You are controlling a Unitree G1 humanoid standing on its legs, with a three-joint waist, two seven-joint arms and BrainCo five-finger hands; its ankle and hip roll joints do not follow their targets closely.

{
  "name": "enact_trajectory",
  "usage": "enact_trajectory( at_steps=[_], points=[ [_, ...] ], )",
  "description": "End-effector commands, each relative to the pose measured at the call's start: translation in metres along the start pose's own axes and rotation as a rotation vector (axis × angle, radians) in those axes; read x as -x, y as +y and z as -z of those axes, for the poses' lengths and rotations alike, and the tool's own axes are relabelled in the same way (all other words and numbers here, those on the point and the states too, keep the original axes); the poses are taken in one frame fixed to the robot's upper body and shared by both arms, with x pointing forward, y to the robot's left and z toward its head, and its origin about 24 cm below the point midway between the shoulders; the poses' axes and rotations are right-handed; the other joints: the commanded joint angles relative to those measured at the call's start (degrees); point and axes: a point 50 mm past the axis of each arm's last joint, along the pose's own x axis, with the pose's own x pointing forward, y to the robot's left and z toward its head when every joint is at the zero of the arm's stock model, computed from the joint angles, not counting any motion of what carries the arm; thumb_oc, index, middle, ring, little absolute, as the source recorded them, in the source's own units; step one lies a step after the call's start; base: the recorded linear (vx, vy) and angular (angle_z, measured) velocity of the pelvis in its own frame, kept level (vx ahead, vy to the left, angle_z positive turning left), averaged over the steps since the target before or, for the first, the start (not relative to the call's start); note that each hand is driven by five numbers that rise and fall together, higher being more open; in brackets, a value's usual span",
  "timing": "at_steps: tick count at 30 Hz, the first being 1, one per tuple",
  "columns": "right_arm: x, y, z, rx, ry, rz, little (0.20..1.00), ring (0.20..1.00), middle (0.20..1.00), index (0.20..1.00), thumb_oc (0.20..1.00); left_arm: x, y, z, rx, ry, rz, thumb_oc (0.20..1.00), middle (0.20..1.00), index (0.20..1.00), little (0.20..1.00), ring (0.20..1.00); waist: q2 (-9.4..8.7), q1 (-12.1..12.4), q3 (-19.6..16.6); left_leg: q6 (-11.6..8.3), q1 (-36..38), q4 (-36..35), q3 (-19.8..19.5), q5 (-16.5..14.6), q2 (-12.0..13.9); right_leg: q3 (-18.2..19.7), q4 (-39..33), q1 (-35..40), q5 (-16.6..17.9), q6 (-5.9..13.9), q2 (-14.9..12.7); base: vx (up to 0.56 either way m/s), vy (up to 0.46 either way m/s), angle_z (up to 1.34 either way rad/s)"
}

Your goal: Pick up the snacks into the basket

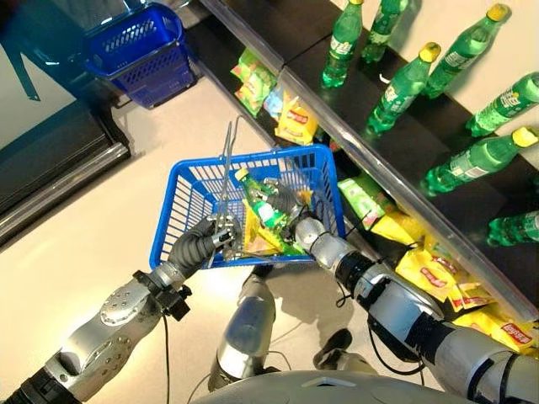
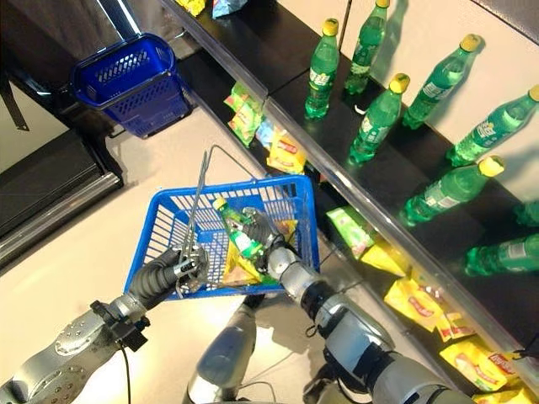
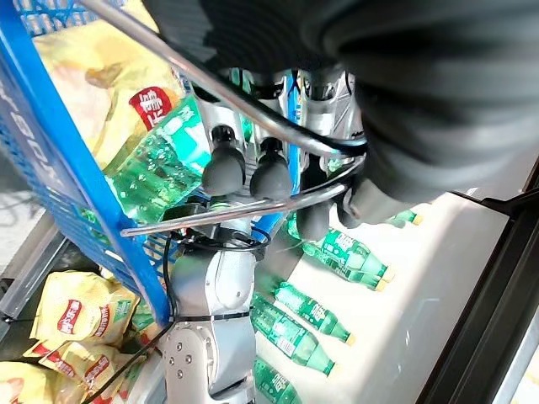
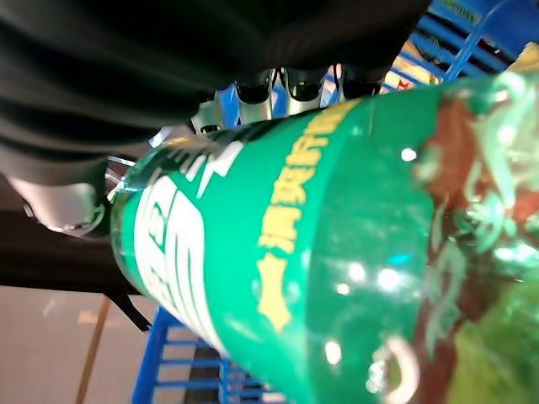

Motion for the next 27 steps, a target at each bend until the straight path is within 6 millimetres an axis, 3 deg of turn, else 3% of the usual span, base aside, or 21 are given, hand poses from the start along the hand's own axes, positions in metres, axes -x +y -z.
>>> enact_trajectory(
  at_steps=[1,14,26,27],
  points=[
    [0.002,0.017,-0.006,0.058,-0.049,-0.067,0.2,0.2,0.2,0.2,0.2,-0.004,-0.046,-0.093,-0.099,-0.53,0.265,0.2,0.2,0.2,0.2,0.2,-0.22,0.0,-2.93,5.4,-0.31,-2.98,1.71,2.03,-1.42,0.37,-0.2,-1.67,6.14,-0.84,0.04,0.0,0.0,0.0],
    [0.01,0.029,-0.001,0.137,-0.072,-0.175,0.2,0.2,0.2,0.2,0.2,-0.003,-0.045,-0.089,-0.11,-0.49,0.278,0.2,0.2,0.2,0.2,0.2,-0.52,-0.18,-3.16,5.42,0.16,-3.92,1.69,2.19,-1.13,0.29,0.07,-1.88,6.13,-0.72,0.0,0.0,0.0,0.0],
    [0.009,0.036,-0.01,0.372,-0.156,-0.251,0.2,0.2,0.2,0.2,0.2,-0.002,-0.043,-0.086,-0.126,-0.459,0.281,0.2,0.2,0.2,0.2,0.2,-1.1,0.02,-3.4,5.49,0.67,-4.68,1.37,2.29,-1.03,0.09,0.06,-1.9,6.24,-0.6,0.12,0.0,0.0,0.0],
    [0.009,0.037,-0.009,0.376,-0.154,-0.252,0.887,0.887,0.887,0.887,0.887,-0.002,-0.043,-0.086,-0.127,-0.459,0.28,0.2,0.2,0.2,0.2,0.2,-1.19,-0.09,-3.45,5.48,0.71,-4.69,1.45,2.27,-0.96,0.16,0.01,-1.87,6.28,-0.58,0.12,0.0,0.0,0.0]
  ],
)
